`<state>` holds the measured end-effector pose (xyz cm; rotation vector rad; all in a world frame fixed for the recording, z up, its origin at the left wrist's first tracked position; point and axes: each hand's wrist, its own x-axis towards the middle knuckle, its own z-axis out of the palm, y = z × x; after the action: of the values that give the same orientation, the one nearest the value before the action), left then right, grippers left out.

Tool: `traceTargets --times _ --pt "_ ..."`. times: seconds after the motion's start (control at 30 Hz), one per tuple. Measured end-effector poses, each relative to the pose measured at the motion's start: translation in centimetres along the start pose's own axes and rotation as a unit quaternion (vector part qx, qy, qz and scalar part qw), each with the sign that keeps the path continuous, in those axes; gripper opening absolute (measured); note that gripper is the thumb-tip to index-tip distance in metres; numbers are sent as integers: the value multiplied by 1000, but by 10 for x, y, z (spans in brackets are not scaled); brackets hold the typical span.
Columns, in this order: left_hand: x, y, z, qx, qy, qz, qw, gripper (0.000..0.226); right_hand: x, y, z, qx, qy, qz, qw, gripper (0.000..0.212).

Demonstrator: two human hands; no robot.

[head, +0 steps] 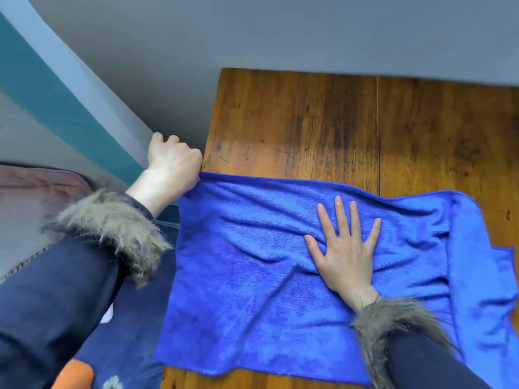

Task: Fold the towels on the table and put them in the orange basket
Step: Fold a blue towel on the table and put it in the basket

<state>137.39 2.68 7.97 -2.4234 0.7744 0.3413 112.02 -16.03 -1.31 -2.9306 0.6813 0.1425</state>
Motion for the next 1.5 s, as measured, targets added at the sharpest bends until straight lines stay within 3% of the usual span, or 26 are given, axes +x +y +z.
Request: traceTargets --times 0.07,0.23,0.4,0.63,0.83,0.97,1.17,1.37,1.5 --pt "0 -6 -4 8 13 -13 1000 9 0 0 0 -3 -3 1 1000 64" --pt "-6 2 3 -111 132 -54 984 17 0 0 0 -7 -2 3 1000 64" --pt "-25 30 25 -236 175 -27 955 43 1 0 -1 -11 -11 5 1000 64" --pt "-79 133 61 -303 70 60 948 66 -1 8 -16 55 -35 -12 998 68" --pt "-73 146 54 -331 94 24 939 67 -19 64 -34 94 42 56 993 58" --pt "-84 188 31 -299 124 89 942 69 -27 122 -37 100 32 105 989 57" --pt "-85 272 -8 -248 106 161 949 71 -24 179 -36 39 -56 70 995 63" --pt "-69 307 -26 -244 72 122 959 70 -1 228 -45 50 -77 -18 996 62" --pt "-76 318 -42 -260 78 112 956 66 13 249 -62 167 -25 -47 985 47"
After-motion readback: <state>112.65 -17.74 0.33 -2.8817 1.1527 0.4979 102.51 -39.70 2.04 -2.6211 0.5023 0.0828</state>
